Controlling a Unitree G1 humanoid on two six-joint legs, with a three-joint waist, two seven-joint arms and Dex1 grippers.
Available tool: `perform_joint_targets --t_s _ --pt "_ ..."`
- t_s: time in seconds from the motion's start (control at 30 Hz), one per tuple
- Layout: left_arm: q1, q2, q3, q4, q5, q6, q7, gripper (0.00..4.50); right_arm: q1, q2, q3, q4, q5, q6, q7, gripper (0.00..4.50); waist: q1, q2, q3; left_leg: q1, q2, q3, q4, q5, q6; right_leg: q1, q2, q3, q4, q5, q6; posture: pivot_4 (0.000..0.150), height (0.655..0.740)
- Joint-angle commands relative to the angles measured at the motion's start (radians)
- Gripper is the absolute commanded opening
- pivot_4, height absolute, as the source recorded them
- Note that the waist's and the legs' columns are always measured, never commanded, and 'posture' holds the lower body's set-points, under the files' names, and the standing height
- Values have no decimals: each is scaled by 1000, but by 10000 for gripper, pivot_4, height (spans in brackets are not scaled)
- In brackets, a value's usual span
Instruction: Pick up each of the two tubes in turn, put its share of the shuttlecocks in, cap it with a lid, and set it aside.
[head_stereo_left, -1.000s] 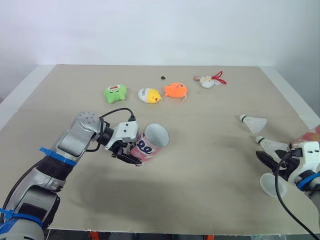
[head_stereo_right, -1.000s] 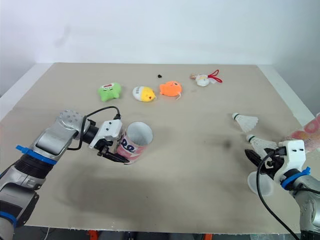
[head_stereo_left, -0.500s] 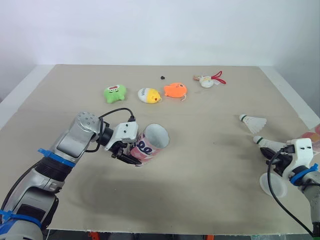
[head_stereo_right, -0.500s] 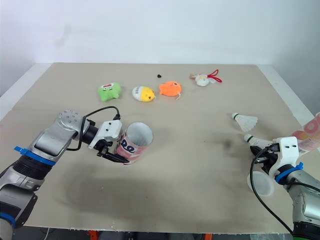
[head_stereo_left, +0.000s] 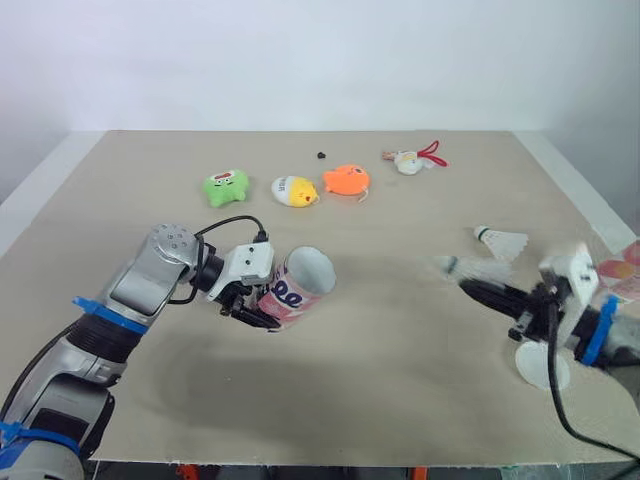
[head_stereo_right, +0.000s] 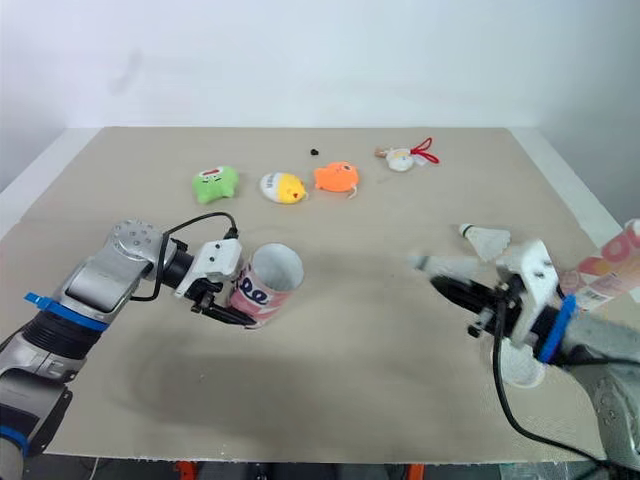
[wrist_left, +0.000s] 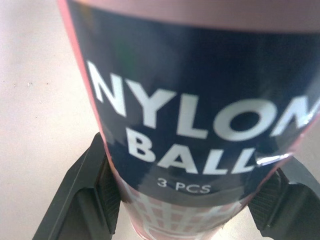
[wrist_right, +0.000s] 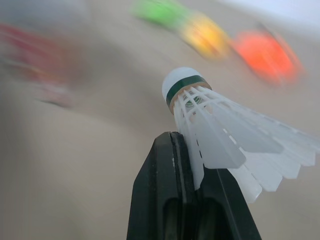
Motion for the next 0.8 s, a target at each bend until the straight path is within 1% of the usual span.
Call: perform_joint_targets --t_s 0.03,0.07,0.17,0.33,0.43,0.6,0.7,0.77,0.8 --pt "12 -9 -40 19 17 -4 -3 28330 -117 -64 127 -80 12 19 29 716 5 -6 0 -1 0 -1 0 0 0 0 0 -1 0 0 0 1500 7400" --pt "10 -10 -41 23 17 -6 -3 28330 -172 -78 177 -78 -5 18 41 716 7 -7 0 -1 1 -2 0 0 0 -4 -1 -4 0 -2 -2 1500 7400" --pt "6 -13 -42 30 19 -12 -4 28330 -345 -79 338 -43 -69 15 70 716 3 -6 -1 -5 0 2 -1 -1 -1 -4 -5 -4 -1 -2 -2 1500 7400" --pt "9 -20 -39 39 20 -18 -1 28330 -611 31 581 70 -179 34 103 716 6 -6 -1 -9 -1 3 0 -1 0 -7 -6 -4 -1 -2 -1 1500 7400" --pt "14 -24 -35 40 21 -20 3 28330 -690 63 665 127 -243 7 159 716 10 -7 -1 -9 -1 1 0 -1 0 -7 -5 -5 -1 -2 -1 1500 7400" --pt "24 -24 -29 35 24 -15 12 28330 -751 86 717 167 -275 -10 253 716 10 -6 -1 -10 -1 0 1 -1 0 -7 -6 -5 -1 -2 -2 1500 7400" --pt "29 -23 -28 29 25 -12 14 28330 -783 108 736 209 -296 -15 289 9441 10 -6 -1 -10 -1 -1 1 -1 0 -7 -5 -6 0 -2 -1 1500 7400" --pt "33 -21 -26 24 24 -11 15 28330 -800 131 723 230 -280 -9 309 18163 10 -6 -1 -10 -1 0 2 -1 0 -7 -5 -6 0 -1 -1 1500 7400" --pt "34 -20 -25 22 24 -11 16 28330 -806 142 703 236 -255 4 316 23630 10 -6 -1 -9 -1 0 2 -1 0 -7 -5 -6 0 -1 -1 1500 7400"
